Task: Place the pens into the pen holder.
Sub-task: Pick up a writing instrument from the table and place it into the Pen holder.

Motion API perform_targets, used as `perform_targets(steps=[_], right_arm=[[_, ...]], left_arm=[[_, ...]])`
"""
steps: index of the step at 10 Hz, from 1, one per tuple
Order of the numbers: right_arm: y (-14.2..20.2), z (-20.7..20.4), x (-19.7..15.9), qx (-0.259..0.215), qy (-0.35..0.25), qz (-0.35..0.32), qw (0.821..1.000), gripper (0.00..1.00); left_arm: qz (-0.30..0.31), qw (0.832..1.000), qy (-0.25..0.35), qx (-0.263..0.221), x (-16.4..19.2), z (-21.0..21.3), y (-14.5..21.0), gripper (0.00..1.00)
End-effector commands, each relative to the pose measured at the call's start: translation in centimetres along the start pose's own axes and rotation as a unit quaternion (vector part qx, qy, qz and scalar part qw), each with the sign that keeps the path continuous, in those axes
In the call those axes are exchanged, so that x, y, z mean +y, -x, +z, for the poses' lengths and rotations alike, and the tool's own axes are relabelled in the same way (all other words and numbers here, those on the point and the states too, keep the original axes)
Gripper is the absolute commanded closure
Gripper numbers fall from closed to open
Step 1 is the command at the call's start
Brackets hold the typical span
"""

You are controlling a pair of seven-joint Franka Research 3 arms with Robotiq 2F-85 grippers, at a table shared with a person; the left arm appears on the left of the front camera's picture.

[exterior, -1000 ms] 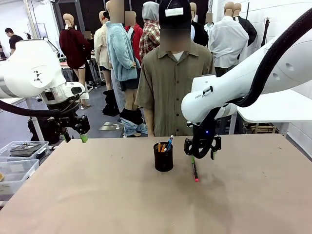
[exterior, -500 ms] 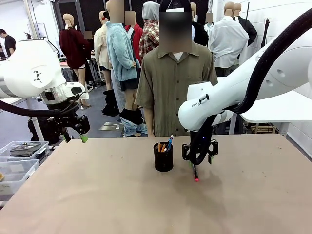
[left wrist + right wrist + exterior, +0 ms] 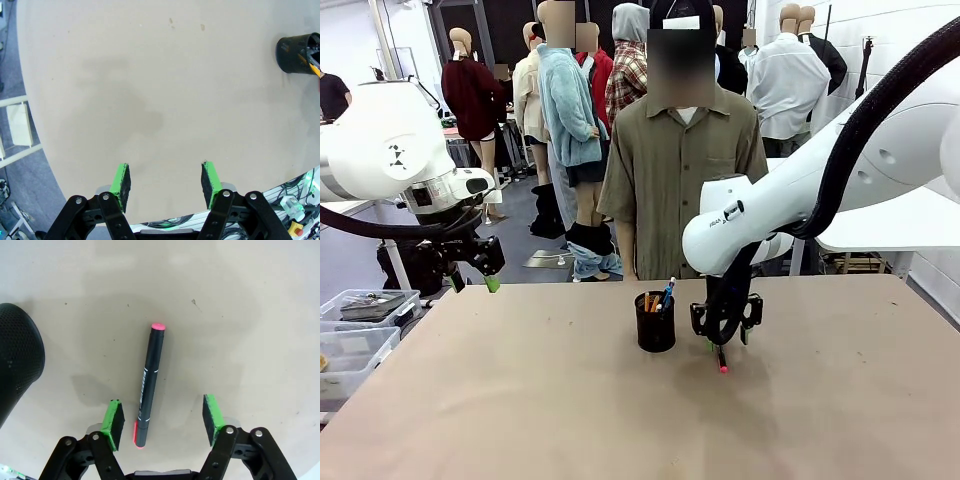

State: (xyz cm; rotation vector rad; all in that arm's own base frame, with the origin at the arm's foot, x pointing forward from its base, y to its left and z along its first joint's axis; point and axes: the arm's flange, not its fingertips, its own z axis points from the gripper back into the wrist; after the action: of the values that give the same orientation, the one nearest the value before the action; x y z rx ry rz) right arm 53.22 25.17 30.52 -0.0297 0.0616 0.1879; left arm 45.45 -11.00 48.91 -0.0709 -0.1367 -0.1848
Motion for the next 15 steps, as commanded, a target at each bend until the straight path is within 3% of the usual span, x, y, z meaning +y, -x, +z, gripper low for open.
perform_targets(steps=[1,3,8,11,12,13,14,15], right_arm=[[0.1,-0.2,0.2,-0.016,-0.007,-0.001,1.000,0.61],[0.2,-0.8,0.4,-0.007,-0.013,-0.001,1.000,1.00],[0.4,-2.1,0.4,0.009,-0.032,0.004,0.999,1.00],[1.1,-0.5,-0.3,-0.005,-0.028,0.016,0.999,1.00],[1.4,0.8,-1.4,-0.030,-0.035,0.040,0.998,1.00],[1.7,2.3,-2.9,-0.083,-0.015,0.030,0.996,1.00],[2.3,4.6,-4.5,-0.154,-0.042,0.035,0.987,1.00],[2.8,6.8,-5.8,-0.226,-0.103,0.075,0.966,1.00]], left_arm=[[0.004,1.000,-0.007,0.002,0.0,0.2,0.1,0.26],[0.004,1.000,-0.007,0.002,0.0,0.2,0.1,0.26],[0.004,1.000,-0.007,0.002,0.0,0.2,0.1,0.26],[0.004,1.000,-0.007,0.002,0.0,0.2,0.1,0.26],[0.004,1.000,-0.007,0.002,0.0,0.2,0.1,0.26],[0.004,1.000,-0.007,0.002,0.0,0.2,0.1,0.26],[0.004,1.000,-0.007,0.002,0.0,0.2,0.1,0.26],[0.004,1.000,-0.007,0.002,0.0,0.2,0.1,0.26]])
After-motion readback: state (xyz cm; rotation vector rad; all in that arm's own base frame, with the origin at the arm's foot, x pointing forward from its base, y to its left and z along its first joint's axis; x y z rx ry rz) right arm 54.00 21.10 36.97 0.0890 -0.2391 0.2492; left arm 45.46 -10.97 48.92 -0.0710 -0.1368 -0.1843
